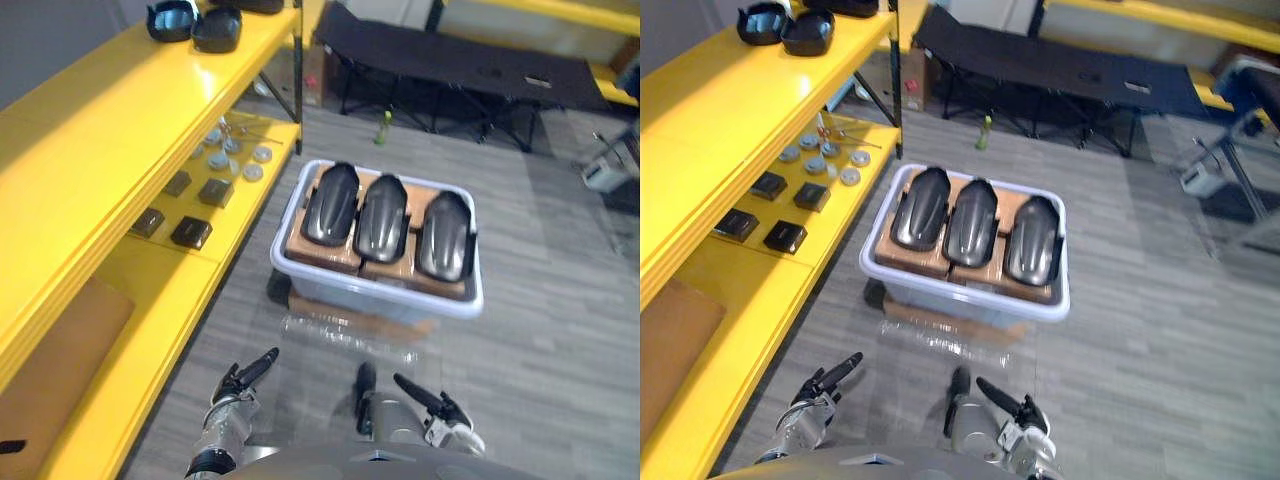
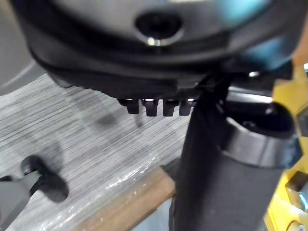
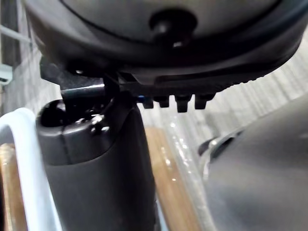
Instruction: Walk over and take three plastic housings, then place them on the shelf
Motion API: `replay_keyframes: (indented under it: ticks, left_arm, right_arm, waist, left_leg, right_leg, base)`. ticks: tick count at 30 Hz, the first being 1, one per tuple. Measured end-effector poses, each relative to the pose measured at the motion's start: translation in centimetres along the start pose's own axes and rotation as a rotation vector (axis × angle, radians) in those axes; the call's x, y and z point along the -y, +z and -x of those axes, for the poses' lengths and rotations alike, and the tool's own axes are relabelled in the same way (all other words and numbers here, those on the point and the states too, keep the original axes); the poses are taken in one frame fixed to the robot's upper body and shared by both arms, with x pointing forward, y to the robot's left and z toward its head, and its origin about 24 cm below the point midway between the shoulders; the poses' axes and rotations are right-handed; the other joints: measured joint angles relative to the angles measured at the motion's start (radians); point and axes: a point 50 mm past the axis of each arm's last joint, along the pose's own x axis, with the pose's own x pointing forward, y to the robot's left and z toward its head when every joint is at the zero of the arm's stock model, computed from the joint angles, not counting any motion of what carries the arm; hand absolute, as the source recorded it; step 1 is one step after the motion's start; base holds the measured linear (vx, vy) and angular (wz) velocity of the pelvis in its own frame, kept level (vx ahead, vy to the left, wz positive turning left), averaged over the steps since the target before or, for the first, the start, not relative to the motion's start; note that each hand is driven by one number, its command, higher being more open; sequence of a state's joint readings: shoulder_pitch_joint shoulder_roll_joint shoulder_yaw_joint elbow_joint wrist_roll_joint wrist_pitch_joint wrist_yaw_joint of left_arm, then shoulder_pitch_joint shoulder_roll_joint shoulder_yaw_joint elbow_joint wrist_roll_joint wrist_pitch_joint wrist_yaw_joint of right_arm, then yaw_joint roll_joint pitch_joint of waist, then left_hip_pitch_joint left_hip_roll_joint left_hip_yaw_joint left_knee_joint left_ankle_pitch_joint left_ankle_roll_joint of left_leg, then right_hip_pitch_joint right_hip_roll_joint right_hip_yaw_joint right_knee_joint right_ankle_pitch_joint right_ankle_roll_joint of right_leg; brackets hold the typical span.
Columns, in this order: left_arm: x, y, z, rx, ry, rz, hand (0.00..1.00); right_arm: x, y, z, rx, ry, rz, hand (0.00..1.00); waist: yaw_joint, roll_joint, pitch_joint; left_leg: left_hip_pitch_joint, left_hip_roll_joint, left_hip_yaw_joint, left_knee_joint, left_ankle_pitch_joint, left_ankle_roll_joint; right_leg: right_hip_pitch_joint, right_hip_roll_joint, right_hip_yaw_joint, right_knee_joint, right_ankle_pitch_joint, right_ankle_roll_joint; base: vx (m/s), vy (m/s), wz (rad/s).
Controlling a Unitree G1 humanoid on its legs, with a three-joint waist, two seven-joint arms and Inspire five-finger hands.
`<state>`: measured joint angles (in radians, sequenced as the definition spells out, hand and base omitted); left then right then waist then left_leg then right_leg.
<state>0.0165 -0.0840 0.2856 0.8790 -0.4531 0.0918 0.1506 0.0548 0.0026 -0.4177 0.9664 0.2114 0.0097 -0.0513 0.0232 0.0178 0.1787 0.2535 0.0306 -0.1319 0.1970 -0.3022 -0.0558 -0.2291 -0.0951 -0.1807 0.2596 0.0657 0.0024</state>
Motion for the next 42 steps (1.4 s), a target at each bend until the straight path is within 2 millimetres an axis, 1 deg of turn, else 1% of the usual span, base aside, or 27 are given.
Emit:
replay_keyframes:
  ticks: [1, 2, 4, 5, 6, 7, 8, 9, 10, 11, 12, 13, 14, 15, 16, 17, 18, 19, 20, 21, 24, 26, 28, 32, 34, 39, 42]
  left_arm:
    - [0.3, -0.2, -0.1, -0.017, -0.016, -0.004, 1.0]
    - [0.3, -0.3, -0.1, -0.02, -0.014, -0.003, 1.0]
    - [0.3, -0.4, -0.1, -0.025, -0.013, -0.006, 1.0]
    - [0.0, -0.6, -0.1, -0.031, -0.003, 0.004, 1.0]
    - [-0.1, -0.4, -0.1, -0.024, -0.001, 0.012, 1.0]
    - [-0.2, -0.1, -0.1, -0.008, 0.006, 0.025, 1.0]
    - [-0.3, 0.3, -0.2, 0.007, 0.013, 0.032, 1.0]
    - [-0.2, 0.7, -0.2, 0.023, 0.011, 0.029, 1.0]
    - [0.0, 1.0, -0.2, 0.042, 0.004, 0.011, 1.0]
    - [0.3, 1.2, -0.2, 0.05, -0.007, -0.009, 1.0]
    - [0.7, 1.4, -0.3, 0.053, -0.02, -0.021, 1.0]
    - [0.9, 1.3, -0.3, 0.044, -0.03, -0.036, 1.0]
    - [1.2, 1.1, -0.3, 0.028, -0.045, -0.051, 1.0]
    - [1.3, 0.8, -0.3, 0.009, -0.046, -0.043, 1.0]
    - [1.3, 0.7, -0.3, 0.003, -0.044, -0.036, 1.0]
    - [1.0, 0.8, -0.3, 0.001, -0.033, -0.037, 1.0]
    - [0.9, 0.8, -0.3, 0.002, -0.032, -0.039, 1.0]
    - [0.9, 0.8, -0.3, 0.002, -0.027, -0.041, 1.0]
    - [0.6, 0.5, -0.3, -0.009, -0.011, -0.039, 1.0]
    - [0.3, 0.3, -0.3, -0.019, 0.001, -0.041, 1.0]
    - [-0.3, 0.1, -0.2, -0.025, 0.017, -0.049, 1.0]
    - [-0.6, -0.4, -0.3, -0.042, 0.033, -0.087, 1.0]
    - [-0.8, -0.5, -0.3, -0.044, 0.038, -0.098, 1.0]
    - [-0.9, -0.3, -0.3, -0.032, 0.033, -0.152, 1.0]
    - [-1.0, -0.2, -0.3, -0.012, 0.033, -0.168, 1.0]
    - [-1.1, 0.4, -0.2, 0.041, 0.02, -0.181, 1.0]
    - [-1.1, 0.8, 0.1, 0.091, -0.009, -0.216, 1.0]
  right_arm:
    - [0.0, 0.2, -0.1, 0.0, -0.002, -0.003, 1.0]
    - [0.0, 0.1, -0.1, -0.005, -0.005, -0.009, 1.0]
    - [0.2, -0.3, 0.0, -0.016, -0.016, -0.021, 1.0]
    - [0.6, -0.9, 0.1, -0.035, -0.033, -0.026, 1.0]
    - [0.7, -1.0, 0.2, -0.033, -0.038, -0.022, 1.0]
    - [0.9, -0.9, 0.2, -0.025, -0.042, -0.018, 1.0]
    - [1.0, -0.9, 0.3, -0.015, -0.042, -0.012, 1.0]
    - [1.0, -0.9, 0.3, -0.013, -0.044, -0.013, 1.0]
    - [1.1, -1.0, 0.4, -0.01, -0.048, -0.012, 1.0]
    - [1.3, -1.3, 0.5, -0.01, -0.051, -0.012, 1.0]
    - [1.3, -1.3, 0.5, -0.004, -0.051, -0.01, 1.0]
    - [1.3, -1.2, 0.5, 0.0, -0.051, -0.004, 1.0]
    - [1.2, -1.0, 0.5, 0.009, -0.05, -0.002, 1.0]
    - [1.2, -0.9, 0.5, 0.011, -0.051, 0.0, 1.0]
    - [1.3, -0.9, 0.5, 0.01, -0.053, -0.002, 1.0]
    - [1.0, -1.2, 0.5, -0.003, -0.046, -0.011, 1.0]
    - [1.0, -1.3, 0.6, -0.006, -0.045, -0.013, 1.0]
    - [0.8, -1.7, 0.6, -0.02, -0.03, -0.018, 1.0]
    - [0.6, -1.9, 0.7, -0.027, -0.018, -0.021, 1.0]
    - [0.6, -2.0, 0.7, -0.026, -0.014, -0.008, 1.0]
    - [0.3, -2.0, 0.7, -0.021, 0.022, 0.011, 1.0]
    - [0.2, -2.0, 0.7, -0.02, 0.048, 0.039, 1.0]
    - [0.1, -1.9, 0.7, -0.007, 0.058, 0.052, 1.0]
    - [-0.4, -1.8, 0.9, 0.034, 0.088, 0.134, 1.0]
    - [-0.6, -1.6, 0.9, 0.038, 0.12, 0.204, 1.0]
    - [-1.1, -1.5, 1.1, 0.032, 0.16, 0.275, 1.0]
    - [-1.1, -1.1, 1.7, 0.058, 0.194, 0.333, 1.0]
  waist:
    - [-0.002, 0.02, -0.006]
    - [-0.006, 0.019, -0.007]
    - [-0.008, 0.013, -0.004]
    - [-0.009, 0.012, -0.005]
    - [-0.013, 0.013, -0.006]
    - [-0.018, 0.015, -0.004]
    - [-0.019, 0.016, 0.003]
    - [-0.018, 0.02, 0.007]
    - [-0.016, 0.019, 0.011]
    - [-0.01, 0.003, 0.019]
    - [-0.009, 0.003, 0.019]
    - [-0.011, 0.008, 0.016]
    - [-0.016, 0.022, 0.009]
    - [-0.022, 0.027, 0.006]
    - [-0.022, 0.031, 0.001]
    - [-0.025, 0.006, -0.002]
    - [-0.025, 0.001, -0.003]
    - [-0.019, -0.015, -0.004]
    - [-0.015, -0.024, -0.005]
    - [-0.015, -0.026, -0.006]
    - [-0.005, -0.023, -0.012]
    - [-0.002, -0.016, -0.023]
    - [-0.002, -0.016, -0.023]
    - [-0.002, -0.024, -0.027]
    - [-0.002, -0.03, -0.029]
    - [-0.004, -0.04, -0.031]
    - [-0.011, -0.044, -0.031]
  left_leg:
    - [0.0, 0.025, 0.001, 0.012, 0.017, -0.003]
    - [0.004, 0.035, 0.0, 0.022, 0.063, -0.007]
    - [-0.002, 0.037, 0.004, 0.061, 0.095, -0.016]
    - [-0.044, 0.044, 0.016, 0.185, 0.112, -0.043]
    - [-0.082, 0.049, 0.024, 0.265, 0.119, -0.055]
    - [-0.18, 0.067, 0.056, 0.457, 0.168, -0.096]
    - [-0.279, 0.114, 0.107, 0.637, 0.186, -0.1]
    - [-0.315, 0.14, 0.14, 0.681, 0.144, -0.093]
    - [-0.346, 0.176, 0.197, 0.684, 0.094, -0.088]
    - [-0.357, 0.202, 0.287, 0.546, 0.063, -0.076]
    - [-0.349, 0.202, 0.325, 0.416, 0.072, -0.068]
    - [-0.348, 0.202, 0.334, 0.332, 0.093, -0.058]
    - [-0.345, 0.201, 0.328, 0.187, 0.168, -0.05]
    - [-0.322, 0.187, 0.317, 0.092, 0.222, -0.067]
    - [-0.295, 0.175, 0.32, 0.051, 0.223, -0.066]
    - [-0.272, 0.138, 0.328, -0.011, 0.23, -0.058]
    - [-0.272, 0.133, 0.329, -0.018, 0.231, -0.056]
    - [-0.261, 0.113, 0.339, -0.044, 0.236, -0.048]
    - [-0.241, 0.096, 0.346, -0.067, 0.239, -0.044]
    - [-0.231, 0.088, 0.346, -0.077, 0.241, -0.04]
    - [-0.187, 0.071, 0.356, -0.122, 0.249, -0.035]
    - [-0.164, 0.067, 0.356, -0.179, 0.276, -0.037]
    - [-0.144, 0.067, 0.356, -0.222, 0.299, -0.038]
    - [-0.128, 0.064, 0.356, -0.257, 0.318, -0.038]
    - [-0.125, 0.056, 0.36, -0.278, 0.329, -0.036]
    - [-0.131, 0.047, 0.368, -0.28, 0.328, -0.034]
    - [-0.142, 0.047, 0.37, -0.28, 0.328, -0.033]
  right_leg:
    - [0.008, 0.024, -0.012, 0.004, -0.022, -0.014]
    - [0.027, 0.036, -0.019, -0.002, -0.044, -0.026]
    - [0.058, 0.042, -0.023, -0.022, -0.055, -0.031]
    - [0.108, 0.055, -0.035, -0.067, -0.064, -0.031]
    - [0.122, 0.061, -0.037, -0.082, -0.066, -0.032]
    - [0.156, 0.074, -0.044, -0.119, -0.075, -0.035]
    - [0.2, 0.087, -0.047, -0.163, -0.078, -0.047]
    - [0.224, 0.093, -0.054, -0.179, -0.078, -0.049]
    - [0.256, 0.092, -0.073, -0.198, -0.071, -0.039]
    - [0.299, 0.076, -0.084, -0.23, -0.068, -0.033]
    - [0.32, 0.063, -0.087, -0.247, -0.067, -0.024]
    - [0.322, 0.058, -0.087, -0.253, -0.067, -0.017]
    - [0.317, 0.053, -0.081, -0.255, -0.067, 0.0]
    - [0.315, 0.043, -0.066, -0.253, -0.069, 0.019]
    - [0.32, 0.035, -0.057, -0.254, -0.068, 0.029]
    - [0.321, 0.007, -0.057, -0.269, -0.063, 0.051]
    - [0.32, 0.002, -0.057, -0.273, -0.061, 0.053]
    - [0.325, -0.015, -0.056, -0.289, -0.053, 0.066]
    - [0.337, -0.029, -0.056, -0.301, -0.05, 0.073]
    - [0.345, -0.034, -0.058, -0.306, -0.049, 0.076]
    - [0.371, -0.043, -0.057, -0.314, -0.053, 0.088]
    - [0.368, -0.043, -0.058, -0.315, -0.055, 0.089]
    - [0.366, -0.038, -0.057, -0.315, -0.055, 0.089]
    - [0.366, -0.036, -0.057, -0.315, -0.055, 0.089]
    - [0.351, -0.035, -0.052, -0.315, -0.055, 0.089]
    - [0.341, -0.035, -0.036, -0.315, -0.053, 0.091]
    - [0.33, -0.034, -0.033, -0.315, -0.052, 0.092]
  base:
    - [0.58, -0.313, -0.01]
    - [0.55, -0.306, -0.03]
    - [0.31, -0.191, 0.05]
    - [0.24, -0.152, 0.11]
    - [0.25, -0.157, 0.16]
    - [0.19, -0.102, 0.19]
    - [0.22, -0.116, 0.22]
    - [0.17, -0.083, 0.24]
    - [0.14, -0.052, 0.25]
    - [0.16, -0.015, 0.22]
    - [0.15, 0.018, 0.12]
    - [0.13, 0.107, -0.05]
    - [0.16, 0.177, -0.19]
    - [0.18, 0.202, -0.24]
    - [0.19, 0.215, -0.15]
    - [0.13, 0.165, -0.04]
    - [0.14, 0.188, 0.0]
    - [0.11, 0.157, -0.04]
    - [0.11, 0.135, -0.02]
    - [0.11, 0.122, -0.02]
    - [0.04, 0.048, -0.02]
    - [0.0, 0.0, 0.0]
    - [-0.02, -0.031, -0.02]
    - [-0.03, -0.01, 0.01]
    - [-0.05, 0.004, -0.05]
    - [-0.01, 0.013, -0.06]
    - [0.0, 0.002, -0.01]
